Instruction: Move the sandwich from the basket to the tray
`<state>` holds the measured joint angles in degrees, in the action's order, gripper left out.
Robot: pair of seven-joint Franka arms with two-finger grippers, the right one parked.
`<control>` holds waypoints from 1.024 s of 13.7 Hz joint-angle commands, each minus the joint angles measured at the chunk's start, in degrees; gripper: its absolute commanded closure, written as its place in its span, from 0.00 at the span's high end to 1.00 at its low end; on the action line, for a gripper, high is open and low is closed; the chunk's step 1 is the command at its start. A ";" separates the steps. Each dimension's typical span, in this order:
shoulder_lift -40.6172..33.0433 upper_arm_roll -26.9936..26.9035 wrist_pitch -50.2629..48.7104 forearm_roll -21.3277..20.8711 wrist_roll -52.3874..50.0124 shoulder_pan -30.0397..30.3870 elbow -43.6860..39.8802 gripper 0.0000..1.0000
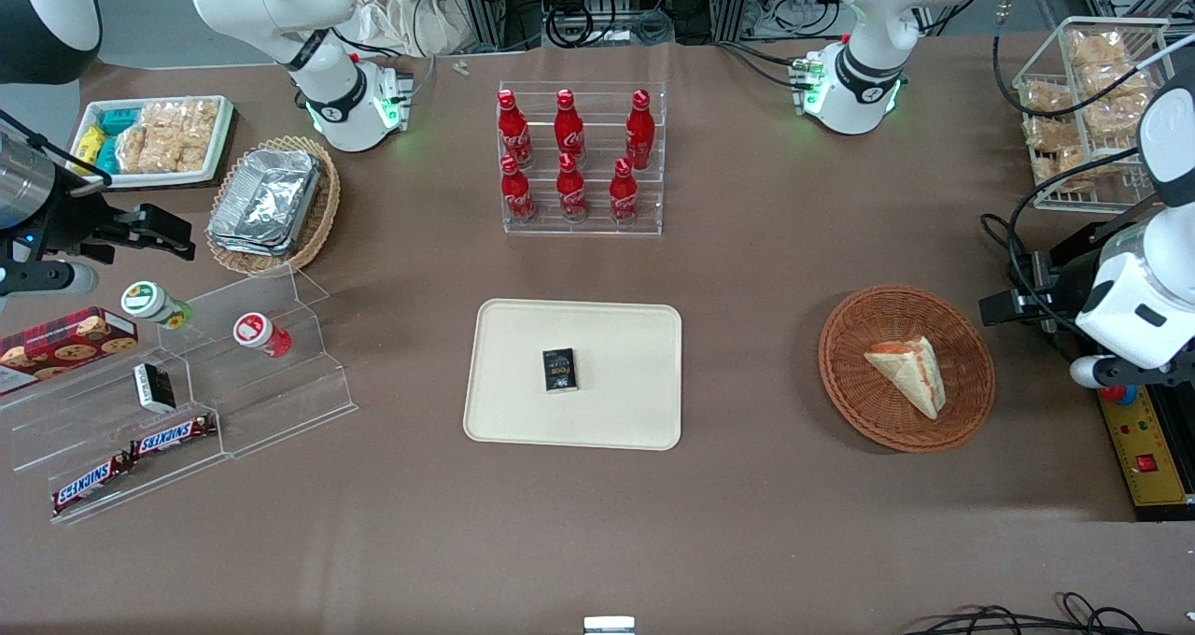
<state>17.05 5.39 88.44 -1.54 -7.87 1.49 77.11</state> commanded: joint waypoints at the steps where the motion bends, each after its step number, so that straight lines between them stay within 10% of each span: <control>1: 0.79 -0.03 -1.43 0.13 1.11 0.18 -1.44 0.99; 14: -3.95 -0.12 15.59 1.45 -3.97 4.40 20.78 0.99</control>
<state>17.20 4.95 99.07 -0.97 -8.86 5.23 90.28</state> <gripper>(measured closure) 0.009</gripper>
